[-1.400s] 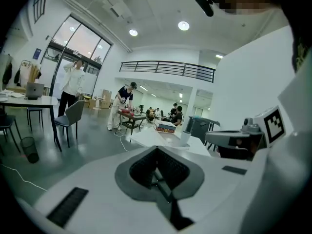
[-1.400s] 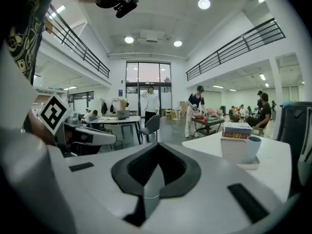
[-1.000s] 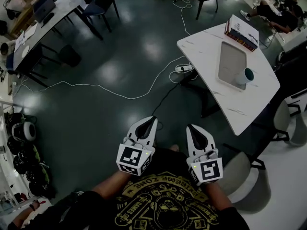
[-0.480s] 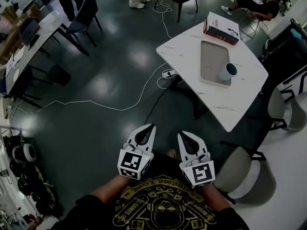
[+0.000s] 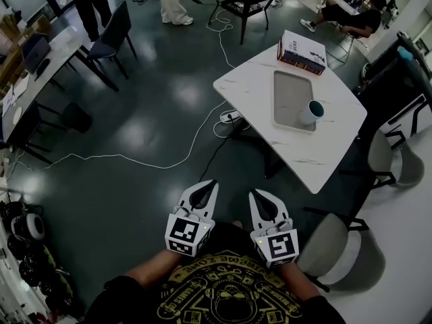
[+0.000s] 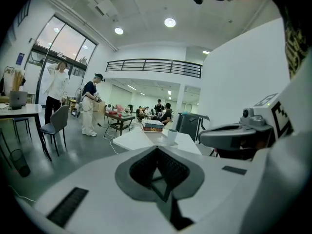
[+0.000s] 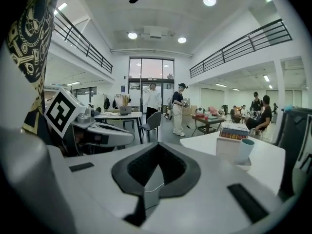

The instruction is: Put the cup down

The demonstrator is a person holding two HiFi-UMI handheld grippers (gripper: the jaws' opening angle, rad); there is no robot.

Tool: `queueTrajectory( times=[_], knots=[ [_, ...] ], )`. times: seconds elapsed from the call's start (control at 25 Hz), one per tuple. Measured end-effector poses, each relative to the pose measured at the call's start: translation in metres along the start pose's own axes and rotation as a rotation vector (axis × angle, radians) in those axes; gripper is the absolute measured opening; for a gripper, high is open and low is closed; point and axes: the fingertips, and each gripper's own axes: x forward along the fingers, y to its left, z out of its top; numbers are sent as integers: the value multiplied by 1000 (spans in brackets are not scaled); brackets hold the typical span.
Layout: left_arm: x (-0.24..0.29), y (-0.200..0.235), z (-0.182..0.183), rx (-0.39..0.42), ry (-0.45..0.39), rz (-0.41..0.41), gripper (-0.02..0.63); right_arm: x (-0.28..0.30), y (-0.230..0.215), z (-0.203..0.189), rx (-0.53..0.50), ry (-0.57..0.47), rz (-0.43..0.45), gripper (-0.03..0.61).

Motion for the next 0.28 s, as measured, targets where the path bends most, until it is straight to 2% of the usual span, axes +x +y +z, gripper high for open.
queueTrajectory(
  times=[0.28],
  knots=[
    [-5, 11, -1, -6, 1, 3, -5, 6, 4, 1, 10, 11, -18, 3]
  ],
)
